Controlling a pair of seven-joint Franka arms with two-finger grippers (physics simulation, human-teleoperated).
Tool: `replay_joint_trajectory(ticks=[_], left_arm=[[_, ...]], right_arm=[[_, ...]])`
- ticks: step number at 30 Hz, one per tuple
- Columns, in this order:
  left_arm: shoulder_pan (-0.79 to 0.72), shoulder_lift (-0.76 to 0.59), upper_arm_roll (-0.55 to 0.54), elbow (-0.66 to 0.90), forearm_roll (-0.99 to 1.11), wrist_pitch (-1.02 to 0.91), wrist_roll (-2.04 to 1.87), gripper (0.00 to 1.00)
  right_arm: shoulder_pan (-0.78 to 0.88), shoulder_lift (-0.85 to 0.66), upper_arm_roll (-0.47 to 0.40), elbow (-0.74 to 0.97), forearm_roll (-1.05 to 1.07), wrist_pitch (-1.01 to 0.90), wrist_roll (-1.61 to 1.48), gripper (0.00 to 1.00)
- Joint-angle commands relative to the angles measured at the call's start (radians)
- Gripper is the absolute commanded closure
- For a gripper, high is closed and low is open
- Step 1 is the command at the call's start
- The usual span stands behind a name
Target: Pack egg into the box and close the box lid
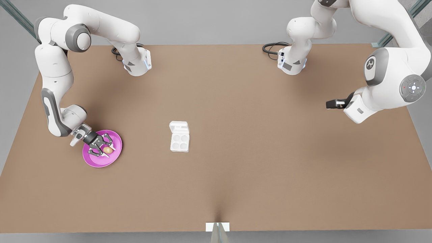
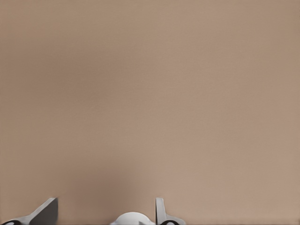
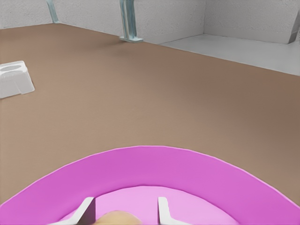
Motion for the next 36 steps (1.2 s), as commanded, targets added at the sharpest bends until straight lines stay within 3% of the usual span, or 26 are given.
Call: replay_joint_trajectory(ticks=[1,11,15,20,23,27,32,36], left_arm=[[0.001,0.0,0.0,0.0,0.0,-0.002,0.0,0.0],[0.001,0.003,-0.001,0.0,-0.002,0.002,0.0,0.0],[0.001,0.005,-0.001,0.008,-0.002,0.0,0.0,0.0],[0.001,0.005,-0.001,0.008,-0.002,0.0,0.0,0.0],[0.001,0.003,-0.001,0.008,-0.002,-0.002,-0.002,0.0],[0.001,0.003,-0.005,0.008,-0.002,-0.008,-0.003,0.0],[0.001,0.008,-0.001,0.008,0.003,-0.006,0.0,0.0],[0.001,0.023,0.0,0.006,0.004,-0.006,-0.002,0.0]], right_arm=[[0.0,-0.002,0.0,0.0,0.0,0.0,0.001,0.59],[-0.002,0.0,0.0,-0.006,-0.008,0.0,-0.019,0.59],[-0.003,0.0,0.0,-0.005,-0.008,-0.002,-0.016,0.67],[0.008,-0.046,0.0,0.008,-0.058,0.003,0.067,0.7],[0.023,-0.155,0.057,0.04,-0.225,0.094,0.383,0.7],[0.258,-0.273,0.06,0.123,-0.601,0.238,1.144,0.7],[0.288,-0.247,0.373,0.247,-1.399,0.285,2.408,0.73],[0.31,-0.144,0.564,0.362,-1.647,0.176,2.936,0.73]])
